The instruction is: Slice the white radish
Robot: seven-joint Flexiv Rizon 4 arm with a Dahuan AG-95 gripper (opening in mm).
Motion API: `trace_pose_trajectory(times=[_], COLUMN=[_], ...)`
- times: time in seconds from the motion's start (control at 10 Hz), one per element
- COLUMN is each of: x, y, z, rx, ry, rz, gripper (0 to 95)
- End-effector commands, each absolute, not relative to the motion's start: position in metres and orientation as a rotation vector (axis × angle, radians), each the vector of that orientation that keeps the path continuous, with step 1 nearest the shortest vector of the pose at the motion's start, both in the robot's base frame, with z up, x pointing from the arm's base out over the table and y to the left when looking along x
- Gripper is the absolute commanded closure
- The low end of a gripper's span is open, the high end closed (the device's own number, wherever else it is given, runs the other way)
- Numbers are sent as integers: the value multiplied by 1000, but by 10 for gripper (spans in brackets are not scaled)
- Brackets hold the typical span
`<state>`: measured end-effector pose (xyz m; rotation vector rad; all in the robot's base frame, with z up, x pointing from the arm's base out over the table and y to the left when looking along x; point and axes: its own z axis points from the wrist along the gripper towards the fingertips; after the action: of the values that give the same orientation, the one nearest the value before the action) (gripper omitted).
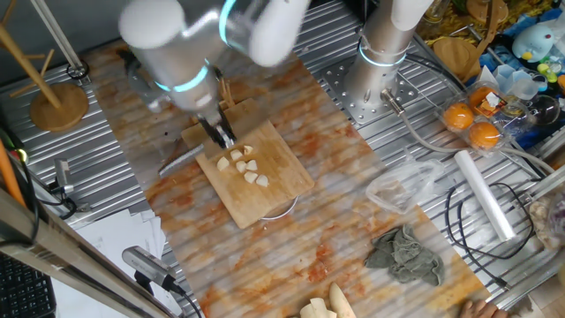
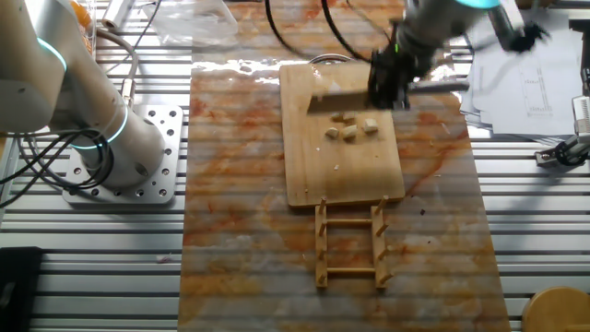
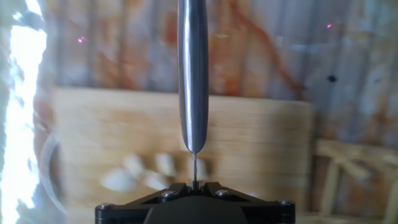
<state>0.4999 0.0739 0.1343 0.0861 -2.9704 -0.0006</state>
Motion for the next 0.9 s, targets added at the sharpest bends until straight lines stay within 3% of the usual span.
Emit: trace_pose_trajectory(times=[0.1,0.3,0.9], x=[498,491,480], y=[42,-25,-41], z=[125,136,132], rx=[25,119,108], ry=[-3061,-3085,-3108], rz=[18,11,74], gripper=[950,950,950])
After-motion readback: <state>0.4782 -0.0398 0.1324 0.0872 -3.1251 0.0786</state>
